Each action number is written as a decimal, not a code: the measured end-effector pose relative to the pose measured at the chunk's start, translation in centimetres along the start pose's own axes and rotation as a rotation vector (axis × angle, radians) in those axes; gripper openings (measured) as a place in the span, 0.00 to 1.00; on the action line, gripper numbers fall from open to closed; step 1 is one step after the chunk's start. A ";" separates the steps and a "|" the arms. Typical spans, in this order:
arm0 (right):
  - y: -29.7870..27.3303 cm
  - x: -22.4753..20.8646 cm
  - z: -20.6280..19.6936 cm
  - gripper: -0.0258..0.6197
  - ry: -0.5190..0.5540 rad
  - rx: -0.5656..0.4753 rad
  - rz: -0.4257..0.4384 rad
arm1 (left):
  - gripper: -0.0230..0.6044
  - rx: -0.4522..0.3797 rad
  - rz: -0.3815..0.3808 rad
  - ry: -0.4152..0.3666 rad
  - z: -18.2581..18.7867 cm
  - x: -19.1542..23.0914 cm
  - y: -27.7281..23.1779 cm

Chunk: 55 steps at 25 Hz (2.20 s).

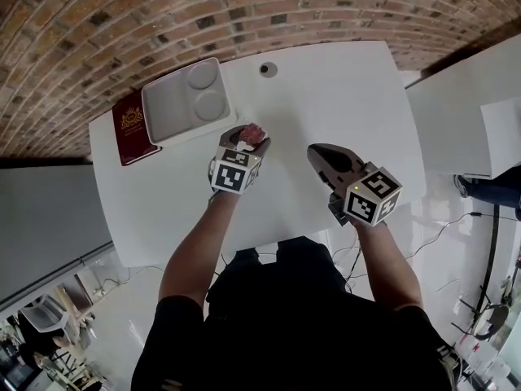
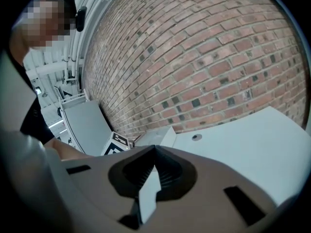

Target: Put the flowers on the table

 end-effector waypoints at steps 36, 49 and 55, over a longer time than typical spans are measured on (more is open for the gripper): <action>3.2 0.5 2.0 0.05 -0.003 -0.095 0.127 | 0.50 -0.031 0.075 0.023 0.9 -1.9 5.0; 1.7 5.4 5.0 0.05 0.068 -0.125 0.176 | 0.29 -0.379 0.094 0.064 5.4 -2.0 18.4; 0.0 8.7 7.0 0.05 0.128 -0.138 0.151 | 0.26 -0.457 0.098 0.110 5.3 0.2 23.9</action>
Point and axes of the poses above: the fingertips, and each gripper's own axes: y backward along the fingers, x to its left, z out of its top, the point moved 1 cm from there along y, backward along the fingers, and after that the axes turned 11 degrees about y, right-handed, at the moved point
